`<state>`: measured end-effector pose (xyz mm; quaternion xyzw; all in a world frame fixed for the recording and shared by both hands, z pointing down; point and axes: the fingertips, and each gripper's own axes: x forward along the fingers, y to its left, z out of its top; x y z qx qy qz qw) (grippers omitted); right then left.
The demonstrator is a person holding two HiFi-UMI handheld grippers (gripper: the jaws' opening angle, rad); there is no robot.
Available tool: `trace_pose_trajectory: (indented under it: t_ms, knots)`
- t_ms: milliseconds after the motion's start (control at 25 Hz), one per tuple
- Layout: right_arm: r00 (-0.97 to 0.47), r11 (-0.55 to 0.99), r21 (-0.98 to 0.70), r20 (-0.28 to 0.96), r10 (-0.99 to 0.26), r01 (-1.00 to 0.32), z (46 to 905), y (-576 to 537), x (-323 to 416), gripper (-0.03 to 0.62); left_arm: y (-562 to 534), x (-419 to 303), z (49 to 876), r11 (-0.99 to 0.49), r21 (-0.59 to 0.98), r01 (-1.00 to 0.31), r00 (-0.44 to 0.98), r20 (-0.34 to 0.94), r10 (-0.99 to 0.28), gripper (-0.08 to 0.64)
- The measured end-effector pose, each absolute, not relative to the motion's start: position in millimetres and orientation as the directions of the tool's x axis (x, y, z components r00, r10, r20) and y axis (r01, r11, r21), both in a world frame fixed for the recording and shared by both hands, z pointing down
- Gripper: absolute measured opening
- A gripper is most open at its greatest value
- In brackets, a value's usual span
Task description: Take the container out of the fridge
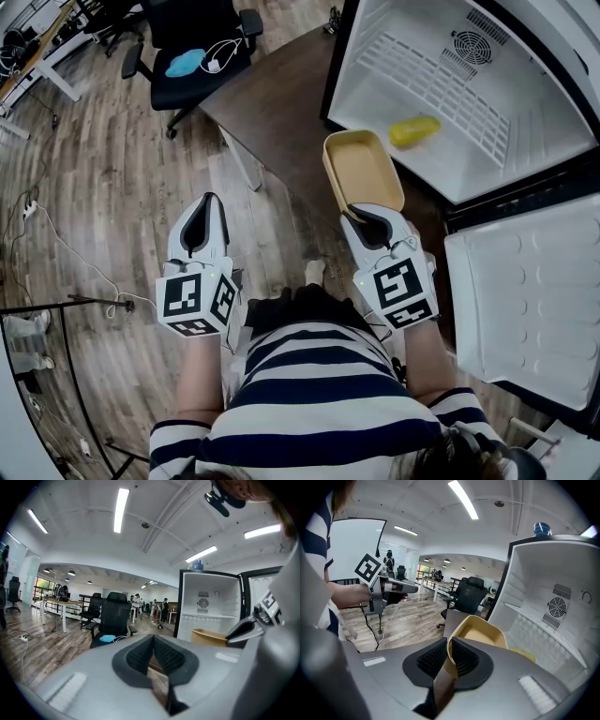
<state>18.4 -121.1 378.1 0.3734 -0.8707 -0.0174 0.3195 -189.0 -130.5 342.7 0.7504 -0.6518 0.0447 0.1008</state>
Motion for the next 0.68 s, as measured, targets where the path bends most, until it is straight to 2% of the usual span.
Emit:
trace_pose_trajectory:
  t_ms: [680]
  knots:
    - [-0.530,0.720,0.252,0.530,-0.661,-0.646,371.9,-118.9,18.1,0.034,-129.4,-182.4,346.7,-0.148,0.101,-0.984,0.166,0.212,-0.963,0.000]
